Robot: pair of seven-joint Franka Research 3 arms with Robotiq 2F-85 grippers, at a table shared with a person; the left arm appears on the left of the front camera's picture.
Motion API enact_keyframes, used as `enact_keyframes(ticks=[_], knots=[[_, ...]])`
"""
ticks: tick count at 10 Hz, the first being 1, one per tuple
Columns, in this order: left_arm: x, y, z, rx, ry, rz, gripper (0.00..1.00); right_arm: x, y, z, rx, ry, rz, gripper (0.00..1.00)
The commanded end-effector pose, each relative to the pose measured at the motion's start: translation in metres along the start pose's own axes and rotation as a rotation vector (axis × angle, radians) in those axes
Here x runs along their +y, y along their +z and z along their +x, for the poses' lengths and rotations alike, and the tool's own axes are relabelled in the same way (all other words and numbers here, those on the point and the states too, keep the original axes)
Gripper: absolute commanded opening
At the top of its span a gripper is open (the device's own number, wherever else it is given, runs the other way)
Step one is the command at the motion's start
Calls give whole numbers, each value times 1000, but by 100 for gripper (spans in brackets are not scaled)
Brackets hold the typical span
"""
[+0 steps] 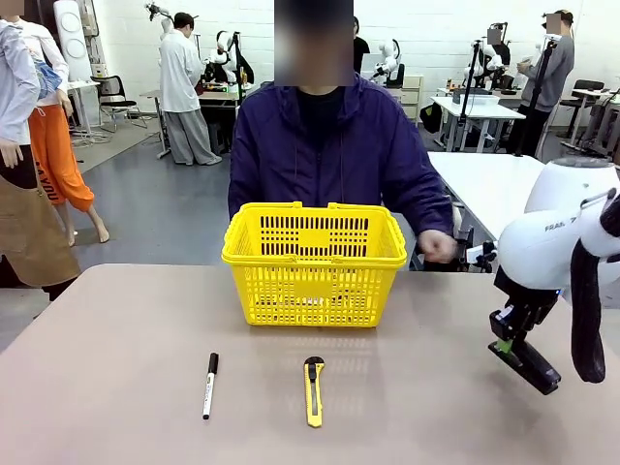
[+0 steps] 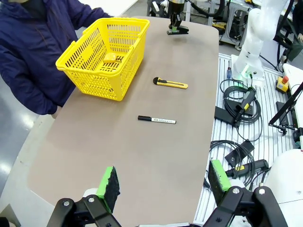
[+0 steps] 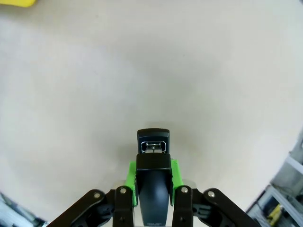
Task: Place the items the person wants into the basket.
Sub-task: Pick up the item the person points to and place it in the Market Basket.
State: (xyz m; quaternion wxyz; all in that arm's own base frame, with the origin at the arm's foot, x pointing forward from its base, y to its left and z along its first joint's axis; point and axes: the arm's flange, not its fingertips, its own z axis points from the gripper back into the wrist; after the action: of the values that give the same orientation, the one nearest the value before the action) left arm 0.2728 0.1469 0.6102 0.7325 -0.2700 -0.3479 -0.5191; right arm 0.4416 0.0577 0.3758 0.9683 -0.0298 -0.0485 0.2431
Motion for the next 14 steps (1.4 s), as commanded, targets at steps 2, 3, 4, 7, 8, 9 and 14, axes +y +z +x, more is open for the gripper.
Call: enact_keyframes(ticks=[2,3,4,7,8,9,14], knots=[[0,1,0,-13,-19,-3,97,13,121,-11,-45,-20,-2,0],[0,1,0,-13,-19,-3,97,18,169,-8,-60,-50,-8,0],[0,1,0,-13,-19,-3,97,25,213,-4,-84,-73,-29,0],[0,1,0,-13,-19,-3,97,38,294,16,-130,-142,-6,0],[0,1,0,-13,-19,-3,97,39,301,20,-128,-158,-5,0],[0,1,0,-13,-19,-3,97,39,301,23,-124,-168,2,0],[0,1,0,-13,-19,-3,97,38,309,4,-146,-117,-35,0]])
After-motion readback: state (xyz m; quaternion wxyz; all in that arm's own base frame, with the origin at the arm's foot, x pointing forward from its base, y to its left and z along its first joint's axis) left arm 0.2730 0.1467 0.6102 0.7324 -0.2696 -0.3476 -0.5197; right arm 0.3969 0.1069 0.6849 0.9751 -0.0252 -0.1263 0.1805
